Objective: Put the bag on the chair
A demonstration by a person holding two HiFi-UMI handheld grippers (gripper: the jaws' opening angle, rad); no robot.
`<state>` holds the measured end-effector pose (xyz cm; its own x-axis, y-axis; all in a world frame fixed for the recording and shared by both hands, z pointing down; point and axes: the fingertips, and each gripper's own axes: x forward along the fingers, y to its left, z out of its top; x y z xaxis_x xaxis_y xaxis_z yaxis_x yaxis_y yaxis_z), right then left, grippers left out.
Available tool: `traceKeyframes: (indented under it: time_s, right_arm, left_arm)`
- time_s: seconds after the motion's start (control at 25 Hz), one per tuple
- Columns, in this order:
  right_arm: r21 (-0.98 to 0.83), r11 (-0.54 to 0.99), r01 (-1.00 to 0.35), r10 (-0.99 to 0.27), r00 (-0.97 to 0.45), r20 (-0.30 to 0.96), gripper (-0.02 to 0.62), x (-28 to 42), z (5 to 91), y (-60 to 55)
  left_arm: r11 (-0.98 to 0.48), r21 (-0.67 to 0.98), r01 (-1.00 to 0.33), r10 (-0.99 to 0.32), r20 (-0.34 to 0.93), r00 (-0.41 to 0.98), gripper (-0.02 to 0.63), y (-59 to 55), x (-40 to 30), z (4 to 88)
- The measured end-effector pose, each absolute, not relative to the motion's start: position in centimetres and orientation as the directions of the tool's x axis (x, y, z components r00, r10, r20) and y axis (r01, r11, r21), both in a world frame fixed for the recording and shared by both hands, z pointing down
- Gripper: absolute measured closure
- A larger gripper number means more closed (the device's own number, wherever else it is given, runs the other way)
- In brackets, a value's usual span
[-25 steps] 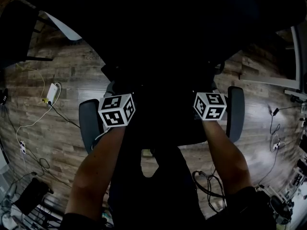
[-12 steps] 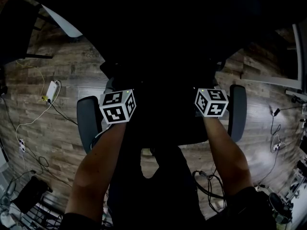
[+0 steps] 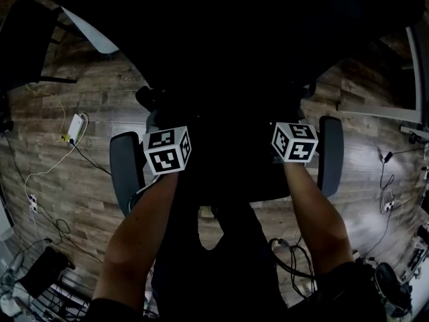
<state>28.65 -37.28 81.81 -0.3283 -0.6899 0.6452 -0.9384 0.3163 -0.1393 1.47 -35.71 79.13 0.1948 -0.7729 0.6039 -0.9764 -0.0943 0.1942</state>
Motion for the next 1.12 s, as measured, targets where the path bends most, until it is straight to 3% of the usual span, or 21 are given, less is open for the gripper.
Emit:
traceKeyframes:
  time_s: [0.2, 0.48, 1.12]
  right_arm:
    - [-0.142, 0.319, -0.937, -0.691, -0.332, 0.642, 0.413, 29.0, 81.3, -37.2]
    - [-0.166, 0.288, -0.943, -0.665, -0.322, 0.674, 0.321, 29.0, 81.0, -35.6]
    - [-0.196, 0.275, -0.941, -0.676, -0.334, 0.657, 0.298, 30.4, 76.0, -32.6]
  left_arm:
    - [-0.055, 0.184, -0.981, -0.779, 0.607, 0.158, 0.368, -35.3, 0.9, 78.8]
    - [-0.059, 0.147, -0.987, -0.763, 0.631, 0.14, 0.251, -33.5, 0.5, 77.8]
    - [-0.128, 0.169, -0.977, -0.802, 0.561, 0.202, 0.252, -31.0, 3.4, 71.0]
